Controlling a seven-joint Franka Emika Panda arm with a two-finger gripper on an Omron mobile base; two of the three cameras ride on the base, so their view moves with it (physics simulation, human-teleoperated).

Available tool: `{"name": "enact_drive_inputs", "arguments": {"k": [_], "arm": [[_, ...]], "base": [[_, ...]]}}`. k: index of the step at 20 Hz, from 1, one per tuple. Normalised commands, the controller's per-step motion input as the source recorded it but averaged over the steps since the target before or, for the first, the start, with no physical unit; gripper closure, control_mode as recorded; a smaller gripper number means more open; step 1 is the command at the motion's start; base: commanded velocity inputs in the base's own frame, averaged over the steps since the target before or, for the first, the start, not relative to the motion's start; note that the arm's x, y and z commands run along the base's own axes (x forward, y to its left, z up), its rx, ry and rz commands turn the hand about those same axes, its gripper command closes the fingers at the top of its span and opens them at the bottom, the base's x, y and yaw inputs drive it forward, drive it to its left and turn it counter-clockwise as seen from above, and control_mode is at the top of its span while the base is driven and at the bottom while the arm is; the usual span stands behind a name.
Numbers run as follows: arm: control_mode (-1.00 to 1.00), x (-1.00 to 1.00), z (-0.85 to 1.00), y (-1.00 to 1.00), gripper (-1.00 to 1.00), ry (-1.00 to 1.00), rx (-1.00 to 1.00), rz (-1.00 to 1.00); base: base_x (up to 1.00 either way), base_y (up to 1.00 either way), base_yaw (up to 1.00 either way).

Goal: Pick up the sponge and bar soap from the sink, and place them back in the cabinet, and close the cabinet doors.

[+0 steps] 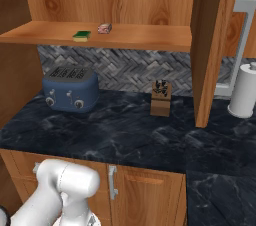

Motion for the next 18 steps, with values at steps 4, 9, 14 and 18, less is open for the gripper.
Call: {"name": "enact_drive_inputs", "arguments": {"k": [4,9,14,18], "arm": [[-1.00,0.41,0.00,-0.39,-1.00,0.00,0.07,-0.05],[-1.00,0.30,0.00,-0.73,-1.00,-0.04,0.05,-0.03],[-1.00,0.20,0.08,-0.90,-1.00,-0.06,0.04,-0.06],[-1.00,0.37,0.11,-0.97,-1.00,-0.05,0.05,-0.05]], "base": [[0.00,0.00,0.00],[0.00,0.00,0.00],[0.00,0.00,0.00],[0.00,0.00,0.00]]}}
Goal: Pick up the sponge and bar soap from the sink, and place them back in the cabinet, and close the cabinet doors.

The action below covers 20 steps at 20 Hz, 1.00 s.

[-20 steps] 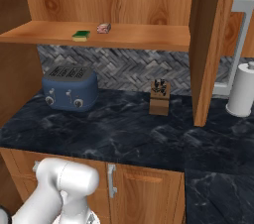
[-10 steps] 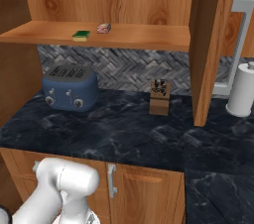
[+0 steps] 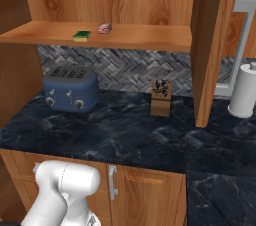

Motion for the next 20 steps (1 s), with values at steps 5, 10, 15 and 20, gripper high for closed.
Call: {"name": "enact_drive_inputs", "arguments": {"k": [5,10,15,20], "arm": [[-1.00,0.47,0.02,-0.87,-1.00,-0.04,0.06,-0.01],[-1.00,0.54,0.00,-0.64,-1.00,-0.02,0.03,-0.01],[-1.00,0.58,-0.03,-0.10,-1.00,-0.02,0.00,0.00],[-1.00,0.68,-0.04,0.00,-1.00,0.00,0.00,0.00]], "base": [[0.00,0.00,0.00],[0.00,0.00,0.00],[0.00,0.00,0.00],[0.00,0.00,0.00]]}}
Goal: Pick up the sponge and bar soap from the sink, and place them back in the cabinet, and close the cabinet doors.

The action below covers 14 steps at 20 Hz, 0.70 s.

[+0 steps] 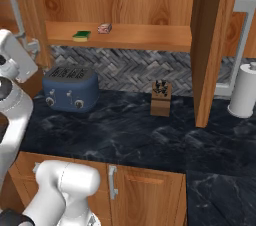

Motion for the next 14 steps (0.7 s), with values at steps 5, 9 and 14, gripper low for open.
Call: {"name": "enact_drive_inputs", "arguments": {"k": [5,9,14], "arm": [[-1.00,0.72,-0.07,0.00,-1.00,0.00,0.00,0.00],[-1.00,0.51,-0.06,0.00,-1.00,0.00,0.00,0.00],[-1.00,0.32,0.00,0.00,-1.00,0.00,0.00,0.00]], "base": [[0.00,0.00,0.00],[0.00,0.00,0.00],[0.00,0.00,0.00]]}}
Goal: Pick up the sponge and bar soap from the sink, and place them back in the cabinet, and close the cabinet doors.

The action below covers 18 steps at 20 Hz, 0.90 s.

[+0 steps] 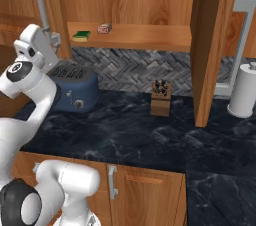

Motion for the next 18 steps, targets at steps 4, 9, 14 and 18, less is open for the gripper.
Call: {"name": "enact_drive_inputs", "arguments": {"k": [4,9,14,18], "arm": [[-1.00,0.53,0.00,0.00,-1.00,0.00,0.00,0.00],[-1.00,0.50,0.00,0.00,-1.00,0.00,0.00,0.00],[-1.00,0.37,0.00,0.00,-1.00,0.00,0.00,0.01],[-1.00,0.18,0.00,0.00,-1.00,0.01,0.00,0.03]], "base": [[0.00,0.00,0.00],[0.00,0.00,0.00],[0.00,0.00,0.00],[0.00,0.00,0.00]]}}
